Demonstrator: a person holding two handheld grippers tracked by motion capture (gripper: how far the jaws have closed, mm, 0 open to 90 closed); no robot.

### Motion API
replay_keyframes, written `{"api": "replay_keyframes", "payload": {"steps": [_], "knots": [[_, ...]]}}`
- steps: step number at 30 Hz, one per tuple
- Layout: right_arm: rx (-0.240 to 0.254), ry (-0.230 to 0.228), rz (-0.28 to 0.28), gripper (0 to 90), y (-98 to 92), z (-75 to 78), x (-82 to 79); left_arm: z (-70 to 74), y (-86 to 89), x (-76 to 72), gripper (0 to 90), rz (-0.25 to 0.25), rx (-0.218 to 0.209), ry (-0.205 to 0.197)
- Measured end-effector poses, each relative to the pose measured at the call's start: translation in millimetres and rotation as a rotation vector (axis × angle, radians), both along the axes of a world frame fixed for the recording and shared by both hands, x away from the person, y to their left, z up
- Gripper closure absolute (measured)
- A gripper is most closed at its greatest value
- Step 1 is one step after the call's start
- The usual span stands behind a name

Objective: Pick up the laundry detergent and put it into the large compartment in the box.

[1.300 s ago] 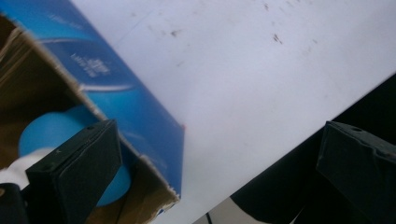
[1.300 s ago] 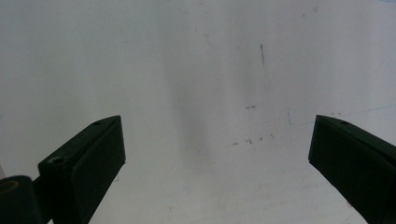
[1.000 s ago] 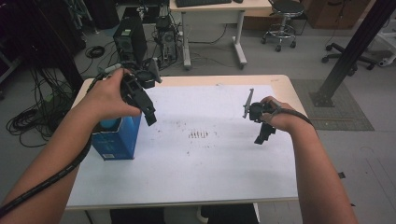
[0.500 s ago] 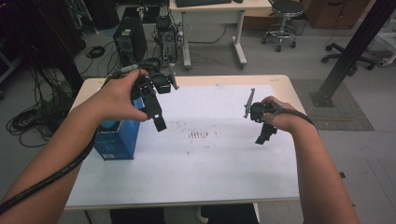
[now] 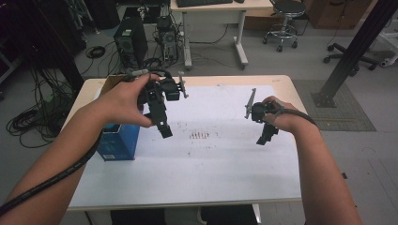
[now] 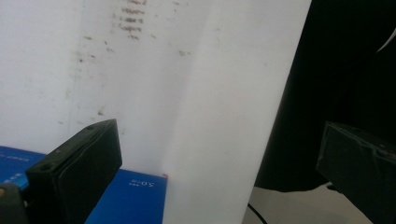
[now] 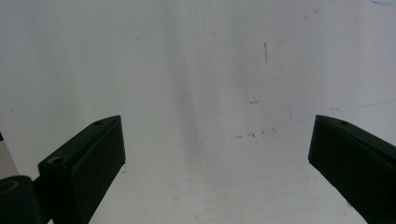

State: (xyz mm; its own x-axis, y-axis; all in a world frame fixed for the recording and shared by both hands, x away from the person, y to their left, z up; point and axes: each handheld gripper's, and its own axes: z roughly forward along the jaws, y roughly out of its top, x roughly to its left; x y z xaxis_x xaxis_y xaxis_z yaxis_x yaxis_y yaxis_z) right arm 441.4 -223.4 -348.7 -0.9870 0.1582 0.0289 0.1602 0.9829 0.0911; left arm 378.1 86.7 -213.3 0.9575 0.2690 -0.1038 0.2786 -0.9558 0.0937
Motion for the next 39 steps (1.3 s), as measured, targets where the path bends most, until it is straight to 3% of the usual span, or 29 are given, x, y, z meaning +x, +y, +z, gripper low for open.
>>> {"api": "replay_keyframes", "payload": {"steps": [6,39], "knots": [[-0.007,0.005,-0.004,3.8,-0.4,-2.3,-1.0,-3.8,-5.0,-1.0,0.2,-0.018,0.036,0.012],[-0.008,0.002,0.009,3.8,1.1,0.2,-0.9,-6.4,-8.5,-3.2,0.2,-0.023,0.049,0.013]]}}
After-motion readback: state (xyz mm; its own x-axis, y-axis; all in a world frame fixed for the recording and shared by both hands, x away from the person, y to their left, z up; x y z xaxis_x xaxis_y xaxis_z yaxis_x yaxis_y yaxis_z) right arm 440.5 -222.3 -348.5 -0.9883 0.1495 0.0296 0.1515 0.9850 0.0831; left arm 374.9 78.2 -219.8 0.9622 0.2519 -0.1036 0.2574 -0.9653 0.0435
